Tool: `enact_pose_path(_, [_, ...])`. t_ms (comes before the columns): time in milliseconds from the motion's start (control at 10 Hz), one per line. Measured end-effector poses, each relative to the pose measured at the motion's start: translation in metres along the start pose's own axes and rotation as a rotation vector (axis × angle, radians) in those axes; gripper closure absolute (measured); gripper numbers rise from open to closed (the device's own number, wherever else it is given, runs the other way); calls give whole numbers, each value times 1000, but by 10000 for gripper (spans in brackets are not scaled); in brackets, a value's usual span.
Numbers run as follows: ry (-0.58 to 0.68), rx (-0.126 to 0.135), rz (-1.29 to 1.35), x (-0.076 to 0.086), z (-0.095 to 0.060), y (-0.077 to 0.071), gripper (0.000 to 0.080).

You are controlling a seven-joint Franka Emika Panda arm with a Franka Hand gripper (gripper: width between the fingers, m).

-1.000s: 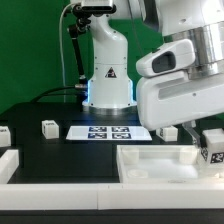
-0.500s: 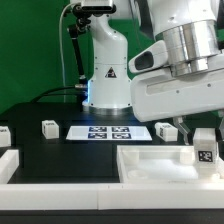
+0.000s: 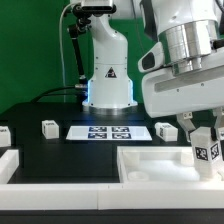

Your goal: Assemble square table

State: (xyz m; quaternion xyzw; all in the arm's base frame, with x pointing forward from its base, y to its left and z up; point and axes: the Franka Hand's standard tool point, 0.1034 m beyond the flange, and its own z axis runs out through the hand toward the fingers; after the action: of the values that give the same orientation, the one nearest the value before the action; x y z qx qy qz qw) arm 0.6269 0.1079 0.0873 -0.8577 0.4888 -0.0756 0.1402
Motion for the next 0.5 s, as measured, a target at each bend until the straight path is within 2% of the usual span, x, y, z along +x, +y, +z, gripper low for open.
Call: enact_pose_path(500, [-9, 6, 295, -4, 0, 1, 488])
